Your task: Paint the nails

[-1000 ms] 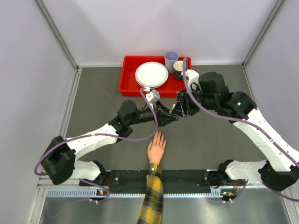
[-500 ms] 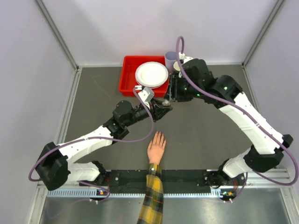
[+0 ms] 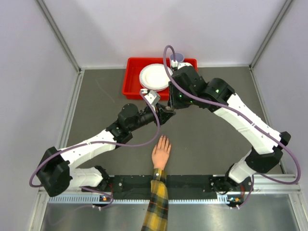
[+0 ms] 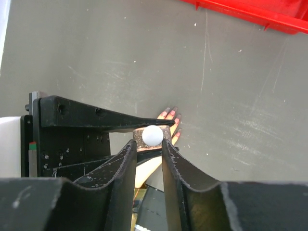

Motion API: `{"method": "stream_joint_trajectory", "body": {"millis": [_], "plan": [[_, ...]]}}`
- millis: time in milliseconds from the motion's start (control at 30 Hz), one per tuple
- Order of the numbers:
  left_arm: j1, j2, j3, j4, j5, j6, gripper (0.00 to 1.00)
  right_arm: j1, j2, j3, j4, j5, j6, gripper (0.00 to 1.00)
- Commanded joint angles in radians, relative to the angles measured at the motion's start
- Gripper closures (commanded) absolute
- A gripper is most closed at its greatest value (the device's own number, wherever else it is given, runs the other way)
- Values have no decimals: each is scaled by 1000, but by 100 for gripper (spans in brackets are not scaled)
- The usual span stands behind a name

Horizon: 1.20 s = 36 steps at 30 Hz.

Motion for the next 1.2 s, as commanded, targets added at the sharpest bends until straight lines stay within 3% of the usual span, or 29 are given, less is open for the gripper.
{"method": "stream_joint_trajectory", "body": {"millis": [0,200,533,633,667,767,900,1000,1033,1167], "plan": [[2,-40,23,20,-13,25,100,15,10,58,7,30,-22,73],[2,-46,16,16,-10,28,100,15,27,68,1,25,-39,69],[2,-52,10,16,4,26,100,15,38,64,16,-3,-52,72],[2,-56,8,12,21,25,100,15,36,61,19,-21,-73,86],[3,-59,8,9,32,22,100,15,34,58,19,-33,-84,100],[11,-74,4,16,98,-6,100,15,16,33,28,-73,-146,100],[71,-83,-3,61,338,-114,100,15,-71,-74,115,-229,-336,100],[133,-65,-16,226,640,-278,100,13,-203,-224,259,-419,-504,100],[153,-53,-27,357,767,-332,100,13,-267,-282,290,-523,-532,100],[163,-11,-35,736,982,-621,100,5,-353,-358,398,-752,-668,100]]}}
